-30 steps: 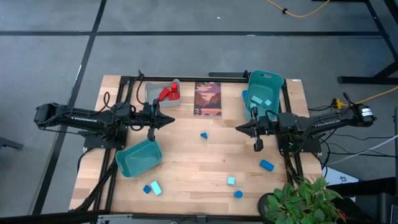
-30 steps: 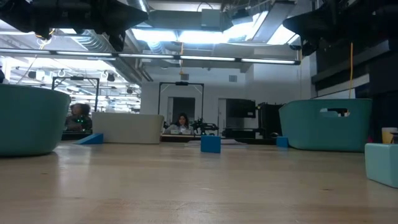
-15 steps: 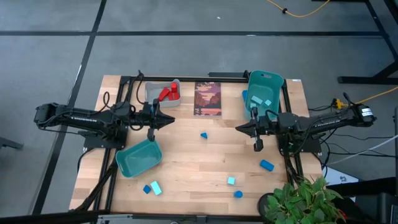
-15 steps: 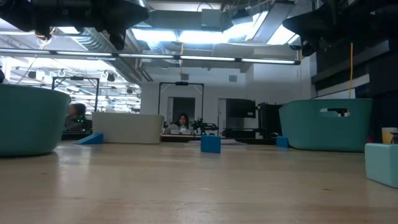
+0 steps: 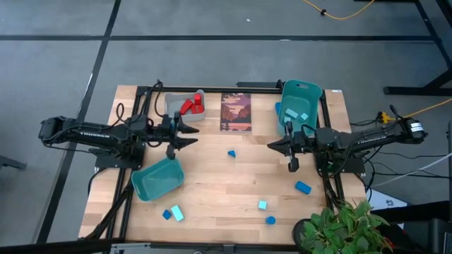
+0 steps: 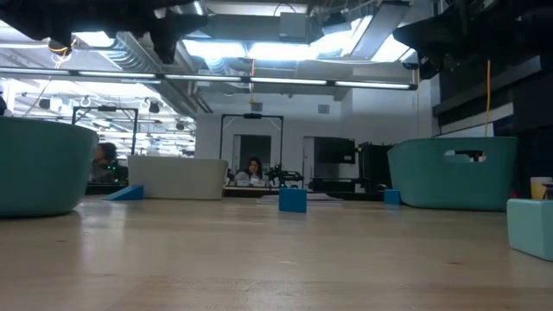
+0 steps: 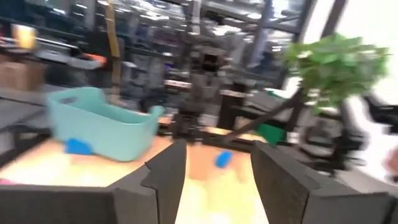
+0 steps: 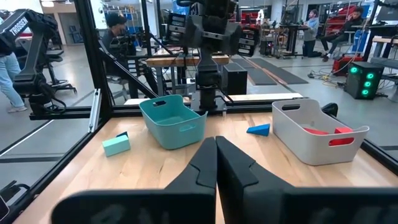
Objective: Sort & place blocks by color
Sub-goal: Put the light blue block into the right green bin
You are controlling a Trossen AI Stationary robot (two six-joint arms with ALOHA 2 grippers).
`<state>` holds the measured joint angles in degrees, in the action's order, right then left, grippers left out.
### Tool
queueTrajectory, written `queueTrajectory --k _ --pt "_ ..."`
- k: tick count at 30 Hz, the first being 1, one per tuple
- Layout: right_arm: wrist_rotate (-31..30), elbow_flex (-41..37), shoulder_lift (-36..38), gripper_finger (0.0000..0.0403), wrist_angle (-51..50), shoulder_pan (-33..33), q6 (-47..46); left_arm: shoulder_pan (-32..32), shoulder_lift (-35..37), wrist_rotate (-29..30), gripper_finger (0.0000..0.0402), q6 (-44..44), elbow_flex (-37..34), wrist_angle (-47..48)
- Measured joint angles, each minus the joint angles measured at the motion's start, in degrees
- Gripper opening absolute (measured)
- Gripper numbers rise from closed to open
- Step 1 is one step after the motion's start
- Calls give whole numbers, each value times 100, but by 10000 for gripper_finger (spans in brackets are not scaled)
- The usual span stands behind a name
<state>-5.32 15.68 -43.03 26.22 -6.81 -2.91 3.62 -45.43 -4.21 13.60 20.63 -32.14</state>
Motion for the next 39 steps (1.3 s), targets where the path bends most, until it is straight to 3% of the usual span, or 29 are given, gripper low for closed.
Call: queueTrajectory --k 3,6,12,18,23,28,39 --pt "2 0 0 0 -24 0 -48 -385 -209 -262 172 104 257 195" --pt "0 0 0 0 -48 0 -118 -989 -586 -158 173 -149 768 1175" --pt "0 0 0 0 -81 0 -123 -2278 -1683 369 174 -731 2385 3798" --pt "0 0 0 0 -83 0 -140 -3572 -2813 1136 174 -777 3414 5225" --pt "0 2 0 0 -92 0 -149 -4400 -3639 1571 174 -576 3881 5884" --pt "0 2 0 0 -105 0 -149 -4900 -4305 1543 174 1 4120 6218" --pt "-2 2 2 0 -160 0 -151 -5121 -5194 1219 174 42 4246 6620"
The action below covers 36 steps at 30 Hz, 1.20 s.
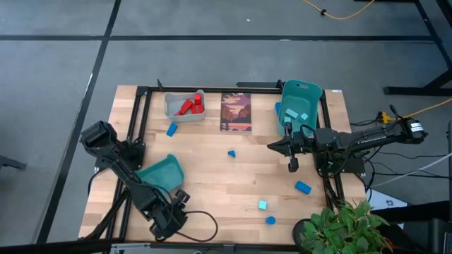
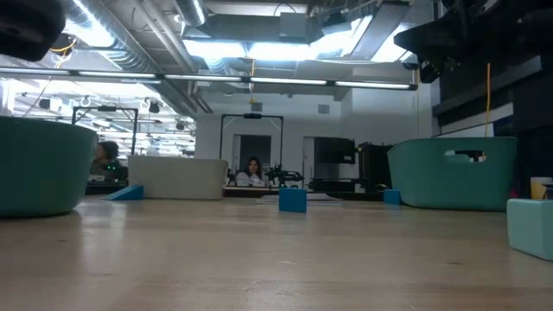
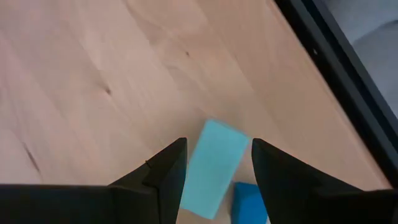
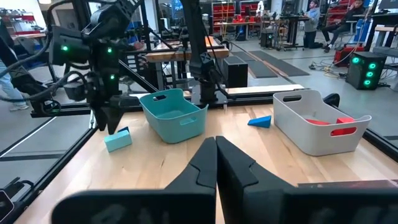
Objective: Sort & place blocks by color
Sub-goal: Put the light blue block into the right green bin
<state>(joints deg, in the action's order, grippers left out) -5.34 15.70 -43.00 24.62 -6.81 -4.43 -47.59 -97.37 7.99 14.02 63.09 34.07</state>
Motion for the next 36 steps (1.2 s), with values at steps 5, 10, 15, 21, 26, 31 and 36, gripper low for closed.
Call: queueTrajectory --k 5,10,15,21,26,31,36 --pt "0 0 0 0 -37 0 -2 24 -74 46 179 59 2 -3" --pt "0 0 0 0 -37 0 -2 76 -72 25 201 197 6 -11" --pt "-2 0 0 0 -37 4 -2 70 -72 -232 225 225 4 -50" --pt "-17 0 0 0 -37 4 -2 6 -118 -186 242 -159 4 -50" --pt "-17 0 0 0 -44 4 -2 11 -289 -18 244 -416 4 -40" --pt "-17 2 0 0 -52 4 -2 9 -502 -209 244 -460 4 -13" --pt "-17 2 0 0 -75 4 -2 20 -698 -267 241 -561 4 -37"
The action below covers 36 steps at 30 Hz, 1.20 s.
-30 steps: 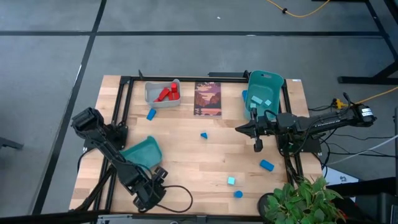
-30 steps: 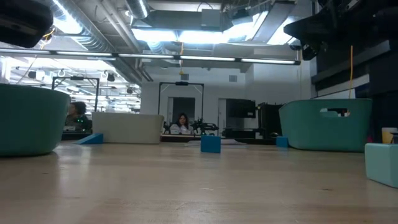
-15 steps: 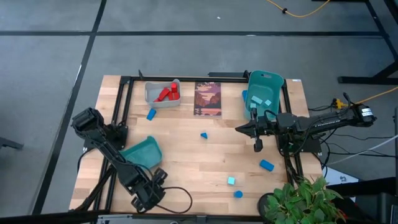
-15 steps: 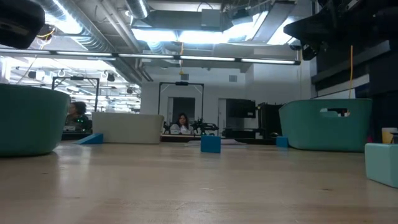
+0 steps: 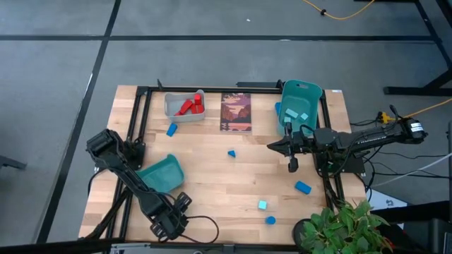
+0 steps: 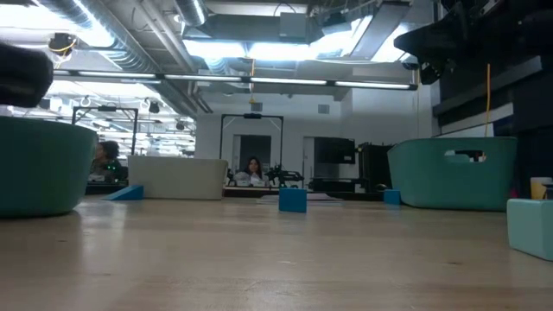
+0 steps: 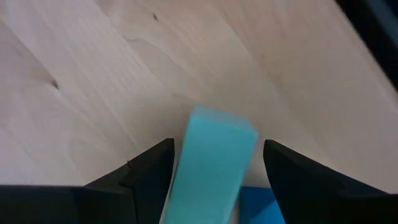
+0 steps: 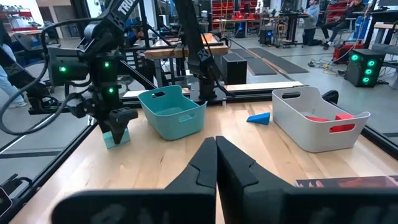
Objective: Sort & place blocks by color
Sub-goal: Put the light blue block into the right green bin
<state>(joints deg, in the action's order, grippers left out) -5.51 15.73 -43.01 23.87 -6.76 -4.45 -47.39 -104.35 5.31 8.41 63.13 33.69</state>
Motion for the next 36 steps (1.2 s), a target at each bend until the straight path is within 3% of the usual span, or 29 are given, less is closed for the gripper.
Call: queueTrajectory --k 9,17,22,26,31,36 --pt "4 0 0 0 -13 0 -24 23 -71 104 233 -2 -2 4" --pt "8 0 0 0 -17 0 -1 175 -59 117 128 -7 -2 13" --pt "17 0 0 0 -44 0 13 429 94 110 125 -7 -7 46" --pt "17 0 0 0 -187 0 4 689 534 212 125 -60 -9 145" --pt "17 0 0 0 -285 0 -68 1086 1457 1015 125 -286 -9 16" --pt "17 0 -1 0 -319 0 -90 1613 2500 1374 125 -1037 -624 -1592"
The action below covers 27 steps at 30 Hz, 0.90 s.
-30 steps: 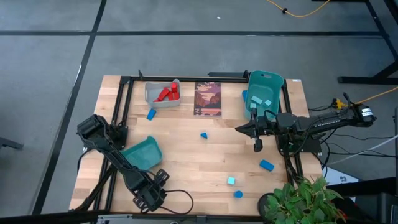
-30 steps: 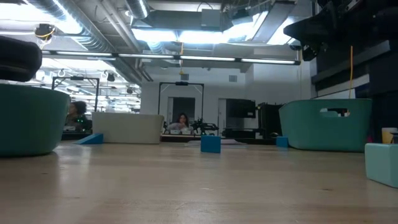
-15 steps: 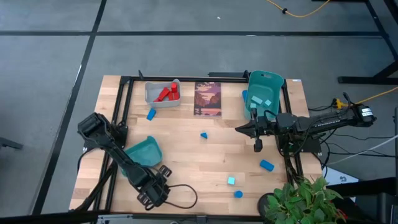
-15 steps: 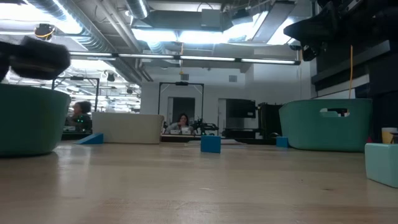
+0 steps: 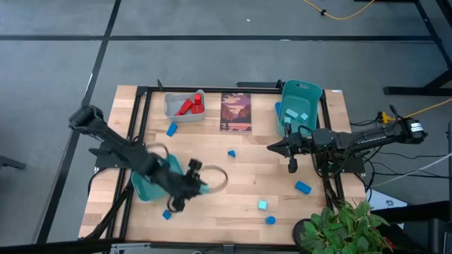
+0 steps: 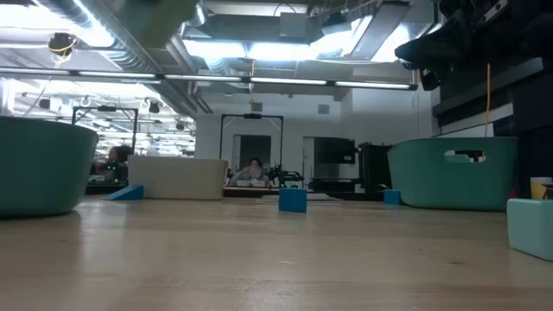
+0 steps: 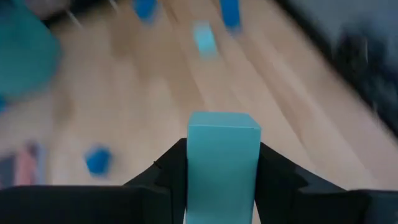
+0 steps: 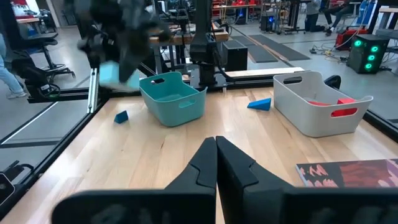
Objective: Sort & place blocks by color
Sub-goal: Put the light blue block into the right green bin
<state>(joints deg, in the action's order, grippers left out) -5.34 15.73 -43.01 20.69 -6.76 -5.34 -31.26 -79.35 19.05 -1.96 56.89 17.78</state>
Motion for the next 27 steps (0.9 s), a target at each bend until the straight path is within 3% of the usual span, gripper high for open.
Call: queueTrajectory --k 7,14,20,27 --pt "0 0 1 0 -4 0 2 1084 1074 -402 125 -538 -2157 -3782" --pt "0 0 1 0 -1 0 2 2220 947 -825 125 -285 -3715 -7510" --pt "-11 0 1 0 22 0 138 2941 623 -1392 125 207 -3894 -8582" --pt "-9 0 0 0 22 -2 150 3160 459 -1429 125 299 -3894 -8772"
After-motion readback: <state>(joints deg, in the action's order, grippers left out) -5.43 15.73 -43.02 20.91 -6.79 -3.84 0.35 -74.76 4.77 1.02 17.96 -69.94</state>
